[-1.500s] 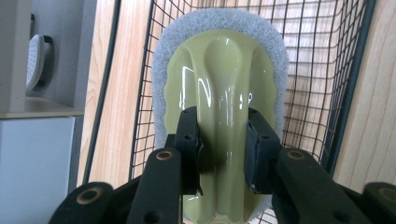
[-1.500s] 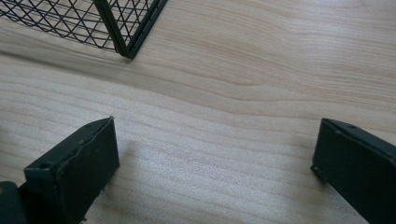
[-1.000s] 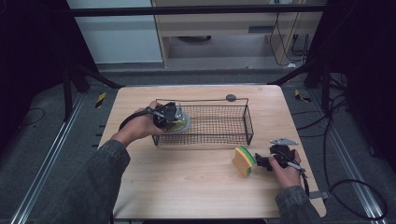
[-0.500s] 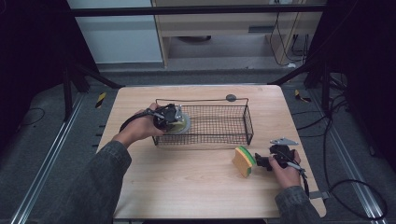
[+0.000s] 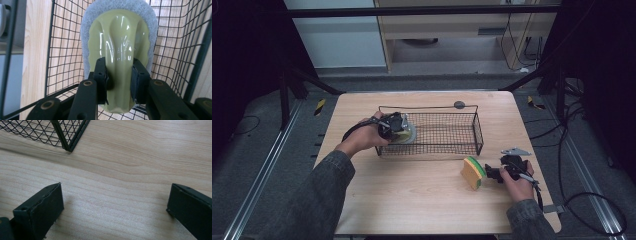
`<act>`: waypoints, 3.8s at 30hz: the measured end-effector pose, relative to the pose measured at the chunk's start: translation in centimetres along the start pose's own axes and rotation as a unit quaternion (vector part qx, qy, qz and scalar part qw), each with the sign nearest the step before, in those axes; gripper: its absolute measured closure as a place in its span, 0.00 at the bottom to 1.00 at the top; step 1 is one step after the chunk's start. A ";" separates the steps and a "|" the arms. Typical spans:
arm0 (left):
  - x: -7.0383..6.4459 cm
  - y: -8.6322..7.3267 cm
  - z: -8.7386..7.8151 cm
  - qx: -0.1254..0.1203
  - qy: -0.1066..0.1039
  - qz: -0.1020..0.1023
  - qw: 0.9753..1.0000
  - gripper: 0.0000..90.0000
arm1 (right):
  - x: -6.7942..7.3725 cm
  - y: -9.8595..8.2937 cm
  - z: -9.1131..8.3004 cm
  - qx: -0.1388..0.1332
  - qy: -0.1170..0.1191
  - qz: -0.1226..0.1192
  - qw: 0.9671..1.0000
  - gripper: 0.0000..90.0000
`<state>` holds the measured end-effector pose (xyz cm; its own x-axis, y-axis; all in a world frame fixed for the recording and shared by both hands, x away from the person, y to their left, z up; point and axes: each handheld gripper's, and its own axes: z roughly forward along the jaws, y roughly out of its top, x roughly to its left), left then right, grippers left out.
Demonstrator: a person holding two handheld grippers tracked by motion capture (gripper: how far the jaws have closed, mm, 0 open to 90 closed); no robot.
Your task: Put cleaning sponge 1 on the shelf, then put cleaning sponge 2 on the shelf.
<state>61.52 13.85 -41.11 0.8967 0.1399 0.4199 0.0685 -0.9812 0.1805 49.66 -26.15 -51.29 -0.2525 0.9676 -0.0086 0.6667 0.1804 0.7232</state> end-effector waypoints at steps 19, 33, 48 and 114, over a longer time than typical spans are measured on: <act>0.3 0.0 0.8 0.002 -0.018 -0.012 1.000 0.76 | 0.0 0.0 0.0 0.000 0.000 0.001 1.000 0.01; 0.0 -0.2 0.6 -0.009 -0.028 -0.030 0.999 0.71 | 0.0 0.0 0.0 0.001 0.000 0.002 1.000 0.00; 0.3 -0.3 -1.3 -0.049 -0.016 -0.045 0.998 0.64 | 0.1 0.1 0.0 0.002 0.001 0.003 1.000 0.00; -10.9 -14.1 0.3 -0.156 0.008 -0.412 0.898 0.07 | -0.2 -0.2 -6.5 0.059 0.019 -0.031 0.998 0.14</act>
<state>50.90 26.17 -48.48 0.5908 0.8057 0.0418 0.5782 -0.4590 0.6746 45.06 -27.51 -46.94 -0.3205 0.9470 -0.0222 0.7270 0.2609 0.6352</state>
